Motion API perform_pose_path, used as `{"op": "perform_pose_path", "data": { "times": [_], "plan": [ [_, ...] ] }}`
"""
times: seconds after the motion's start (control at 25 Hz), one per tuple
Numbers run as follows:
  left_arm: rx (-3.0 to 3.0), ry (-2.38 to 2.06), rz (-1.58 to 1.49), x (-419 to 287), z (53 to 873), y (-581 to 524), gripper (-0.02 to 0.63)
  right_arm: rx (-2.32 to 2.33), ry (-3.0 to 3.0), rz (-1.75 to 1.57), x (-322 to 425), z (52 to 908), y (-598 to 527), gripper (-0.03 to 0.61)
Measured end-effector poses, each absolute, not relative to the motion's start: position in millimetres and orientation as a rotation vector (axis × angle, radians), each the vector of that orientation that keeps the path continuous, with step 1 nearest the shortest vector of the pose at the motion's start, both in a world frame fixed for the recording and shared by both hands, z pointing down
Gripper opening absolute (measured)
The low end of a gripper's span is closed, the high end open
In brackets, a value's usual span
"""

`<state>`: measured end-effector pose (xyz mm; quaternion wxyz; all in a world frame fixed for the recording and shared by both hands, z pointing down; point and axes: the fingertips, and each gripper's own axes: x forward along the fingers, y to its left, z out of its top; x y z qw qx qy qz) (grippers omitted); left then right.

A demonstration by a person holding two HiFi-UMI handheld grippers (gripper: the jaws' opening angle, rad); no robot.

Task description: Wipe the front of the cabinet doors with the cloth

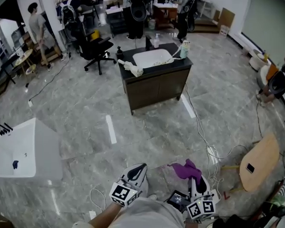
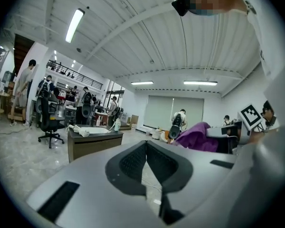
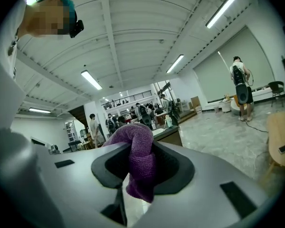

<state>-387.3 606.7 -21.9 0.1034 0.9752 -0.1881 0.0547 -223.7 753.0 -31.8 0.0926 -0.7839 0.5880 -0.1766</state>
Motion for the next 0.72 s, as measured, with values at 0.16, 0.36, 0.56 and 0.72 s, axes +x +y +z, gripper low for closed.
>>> {"op": "perform_pose_path", "data": {
  "times": [0.16, 0.36, 0.56, 0.72],
  "plan": [
    [2.891, -0.505, 0.086, -348.8, -31.8, 557.7, 0.006, -2.4, 1.74, -0.507, -196.5, -44.6, 715.5, 0.118],
    [2.908, -0.445, 0.035, -308.0, -31.7, 499.0, 0.006, -2.459, 1.71, -0.413, -162.4, -62.0, 662.1, 0.118],
    [2.967, -0.426, 0.085, -293.0, -23.0, 442.6, 0.007, -2.475, 1.705, -0.367, -138.2, -57.6, 619.2, 0.118],
    [2.925, -0.544, 0.144, -299.5, -15.6, 411.6, 0.006, -2.504, 1.701, -0.428, -110.3, -42.1, 608.7, 0.118]
  ]
}}
